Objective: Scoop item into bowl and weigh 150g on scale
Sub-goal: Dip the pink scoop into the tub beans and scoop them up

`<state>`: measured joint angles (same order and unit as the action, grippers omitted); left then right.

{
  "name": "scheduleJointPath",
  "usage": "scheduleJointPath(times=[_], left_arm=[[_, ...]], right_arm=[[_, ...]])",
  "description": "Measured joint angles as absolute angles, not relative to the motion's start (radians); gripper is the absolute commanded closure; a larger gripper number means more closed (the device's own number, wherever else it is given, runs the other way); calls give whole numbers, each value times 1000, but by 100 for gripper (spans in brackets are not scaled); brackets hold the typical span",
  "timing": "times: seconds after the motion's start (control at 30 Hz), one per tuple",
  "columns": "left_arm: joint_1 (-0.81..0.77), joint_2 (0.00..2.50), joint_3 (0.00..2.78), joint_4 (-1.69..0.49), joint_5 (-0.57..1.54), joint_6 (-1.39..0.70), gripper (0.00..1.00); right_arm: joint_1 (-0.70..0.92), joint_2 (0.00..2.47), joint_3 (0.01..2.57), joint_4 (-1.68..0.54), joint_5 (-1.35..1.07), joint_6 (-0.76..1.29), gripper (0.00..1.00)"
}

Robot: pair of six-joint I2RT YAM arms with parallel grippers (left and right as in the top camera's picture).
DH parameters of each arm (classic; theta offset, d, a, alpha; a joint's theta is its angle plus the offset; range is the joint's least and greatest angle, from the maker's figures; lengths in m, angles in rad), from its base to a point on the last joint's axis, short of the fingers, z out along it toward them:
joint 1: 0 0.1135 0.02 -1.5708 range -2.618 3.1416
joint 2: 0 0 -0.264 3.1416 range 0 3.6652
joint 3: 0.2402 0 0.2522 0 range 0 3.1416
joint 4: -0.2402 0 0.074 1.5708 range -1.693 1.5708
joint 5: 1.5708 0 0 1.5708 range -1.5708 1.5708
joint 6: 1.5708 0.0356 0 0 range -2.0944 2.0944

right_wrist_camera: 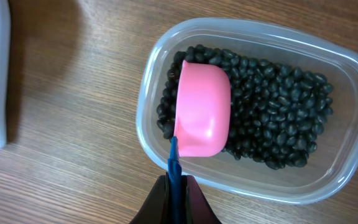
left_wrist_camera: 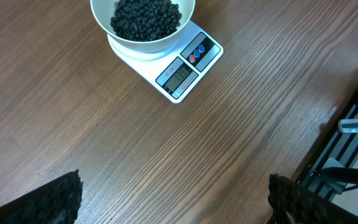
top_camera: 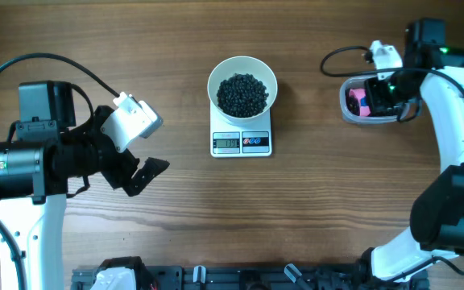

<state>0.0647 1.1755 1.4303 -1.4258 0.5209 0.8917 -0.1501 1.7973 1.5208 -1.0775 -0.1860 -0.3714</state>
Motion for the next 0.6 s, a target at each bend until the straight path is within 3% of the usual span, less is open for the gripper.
scheduleJointPath(times=[0.6], left_arm=[[65,1176,1430,-1426,521,892,0]], right_arm=[[-413,1799,1521,-1155,-477,-338,96]])
